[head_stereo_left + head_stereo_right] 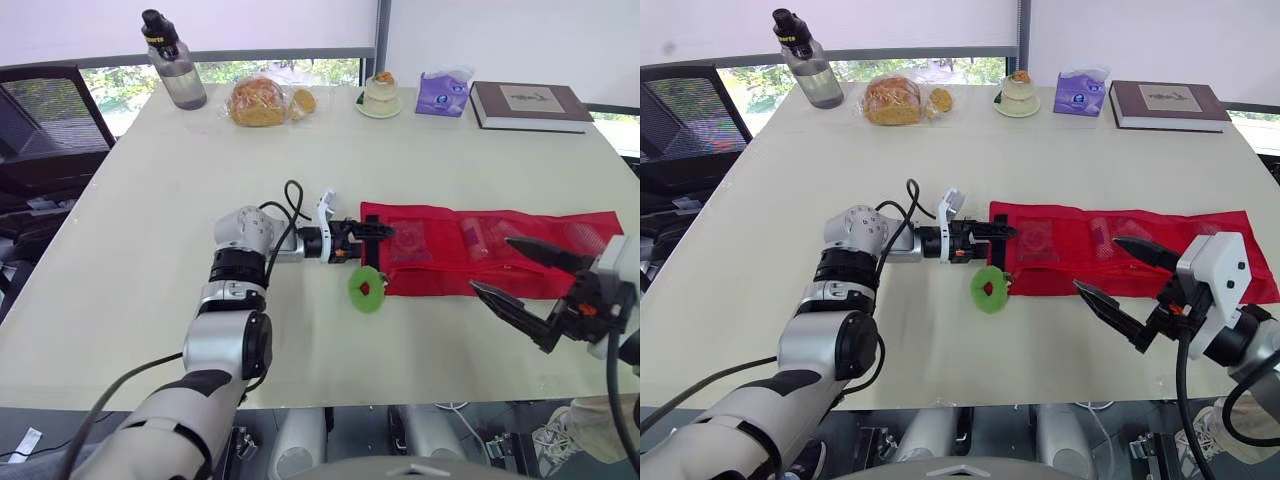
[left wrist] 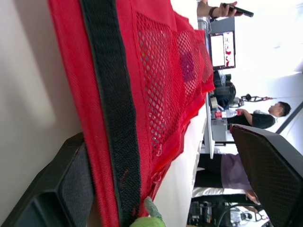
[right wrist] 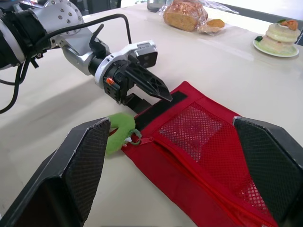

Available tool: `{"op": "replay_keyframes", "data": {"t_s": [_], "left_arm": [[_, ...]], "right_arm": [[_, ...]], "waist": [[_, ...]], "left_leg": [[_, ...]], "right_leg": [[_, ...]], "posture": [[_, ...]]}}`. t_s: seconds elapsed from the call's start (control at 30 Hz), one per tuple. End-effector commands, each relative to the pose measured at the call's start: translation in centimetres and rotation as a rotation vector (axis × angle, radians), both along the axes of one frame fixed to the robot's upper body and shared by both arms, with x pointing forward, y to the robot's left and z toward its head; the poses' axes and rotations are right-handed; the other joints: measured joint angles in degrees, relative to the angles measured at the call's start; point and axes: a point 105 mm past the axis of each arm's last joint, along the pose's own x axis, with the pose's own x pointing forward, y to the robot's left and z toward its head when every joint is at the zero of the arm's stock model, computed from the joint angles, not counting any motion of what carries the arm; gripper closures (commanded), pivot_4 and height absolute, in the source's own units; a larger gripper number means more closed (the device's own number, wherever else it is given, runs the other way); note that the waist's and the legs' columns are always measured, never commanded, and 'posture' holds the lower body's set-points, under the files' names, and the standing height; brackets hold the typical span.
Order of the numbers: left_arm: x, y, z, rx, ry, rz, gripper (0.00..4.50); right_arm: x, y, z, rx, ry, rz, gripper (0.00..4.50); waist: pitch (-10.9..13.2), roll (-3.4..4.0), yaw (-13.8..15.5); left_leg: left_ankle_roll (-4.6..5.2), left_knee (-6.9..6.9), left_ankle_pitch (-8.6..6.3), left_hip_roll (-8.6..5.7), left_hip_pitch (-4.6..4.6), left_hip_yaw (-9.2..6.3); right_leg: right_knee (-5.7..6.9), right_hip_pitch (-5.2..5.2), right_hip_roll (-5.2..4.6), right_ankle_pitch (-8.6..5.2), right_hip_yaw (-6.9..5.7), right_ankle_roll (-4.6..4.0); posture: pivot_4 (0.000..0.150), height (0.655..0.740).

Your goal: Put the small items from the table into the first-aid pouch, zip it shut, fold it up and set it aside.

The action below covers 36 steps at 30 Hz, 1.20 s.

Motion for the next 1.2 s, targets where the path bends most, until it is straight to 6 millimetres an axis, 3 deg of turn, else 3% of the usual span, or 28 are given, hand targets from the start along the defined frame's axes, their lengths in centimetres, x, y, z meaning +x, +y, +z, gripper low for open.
{"op": "replay_keyframes", "data": {"t_s": [0.03,0.1,0.2,0.23,0.27,0.5,0.63,0.77,0.97,1.2], "left_arm": [[-0.6,-0.3,0.2,-0.018,0.004,-0.031,1.76],[-0.7,-0.2,0.2,-0.020,-0.001,-0.031,2.41],[-0.6,-0.1,0.4,-0.038,-0.010,-0.021,4.00],[-0.6,-0.1,0.5,-0.047,-0.012,-0.017,4.36],[-0.6,-0.1,0.5,-0.055,-0.013,-0.013,4.45],[-0.5,0.0,0.5,-0.070,-0.005,0.006,4.45],[-0.7,-0.1,-0.1,-0.067,0.007,0.019,4.45],[-0.5,-0.4,-0.5,-0.057,0.017,0.043,4.45],[-0.7,-0.9,-0.8,-0.051,0.032,0.038,4.45],[-0.9,-0.9,-0.9,-0.047,0.041,0.034,4.45]], "right_arm": [[-0.3,0.5,0.4,-0.016,-0.033,0.025,0.00],[-0.2,0.5,0.2,-0.017,-0.032,0.028,0.00],[-0.1,0.7,0.1,-0.019,-0.031,0.039,0.00],[0.0,0.8,0.0,-0.020,-0.031,0.043,0.00],[0.0,0.9,0.0,-0.020,-0.029,0.048,0.00],[0.5,2.1,-0.3,-0.015,-0.015,0.109,0.00],[1.5,5.6,-0.8,0.047,0.066,0.274,0.00],[1.8,8.6,-2.9,-0.017,0.151,0.431,0.00],[3.0,11.5,-6.3,-0.077,0.218,0.536,0.00],[5.1,11.6,-10.1,-0.248,0.271,0.460,0.00]], "waist": [[0.01,-0.02,-0.31],[0.01,-0.02,-0.62],[0.01,-0.01,-0.67],[0.01,-0.01,-0.65],[0.01,-0.01,-0.65],[0.01,-0.02,-0.62],[-0.03,-0.05,-1.12],[-0.07,-0.04,-0.41],[-0.07,-0.06,-0.47],[-0.07,-0.05,-0.46]], "left_leg": [[0.00,0.00,0.00,0.01,-0.01,-0.01],[0.00,0.00,0.00,0.02,-0.02,-0.02],[0.00,-0.03,0.00,0.06,-0.01,-0.01],[0.00,-0.02,0.00,0.05,0.01,-0.01],[0.00,-0.02,0.00,0.06,0.03,-0.01],[0.00,-0.02,0.00,0.05,0.01,0.00],[0.00,-0.02,0.00,0.10,0.11,0.09],[-0.01,-0.03,0.00,0.09,-0.02,-0.05],[0.00,0.02,0.01,0.00,-0.01,-0.04],[-0.01,0.03,0.01,0.00,0.01,-0.03]], "right_leg": [[0.00,-0.01,0.01,0.00,0.00,0.00],[0.01,-0.02,0.02,0.00,-0.01,-0.01],[0.02,-0.05,0.04,0.00,0.00,-0.01],[0.03,-0.04,0.04,0.00,0.00,0.00],[0.03,-0.04,0.05,-0.01,0.00,0.01],[0.02,-0.04,0.04,0.01,0.00,-0.01],[0.03,-0.04,0.05,0.02,0.07,0.00],[0.00,-0.05,0.07,0.03,-0.07,-0.06],[0.01,-0.03,-0.01,0.03,-0.06,-0.03],[0.03,-0.03,-0.01,0.04,-0.06,-0.04]], "posture": [[0.150,0.7400],[0.150,0.7400],[0.150,0.7400],[0.150,0.7400],[0.150,0.7400],[0.150,0.7400],[0.150,0.7400],[0.150,0.7400],[0.150,0.7400],[0.150,0.7400]]}}
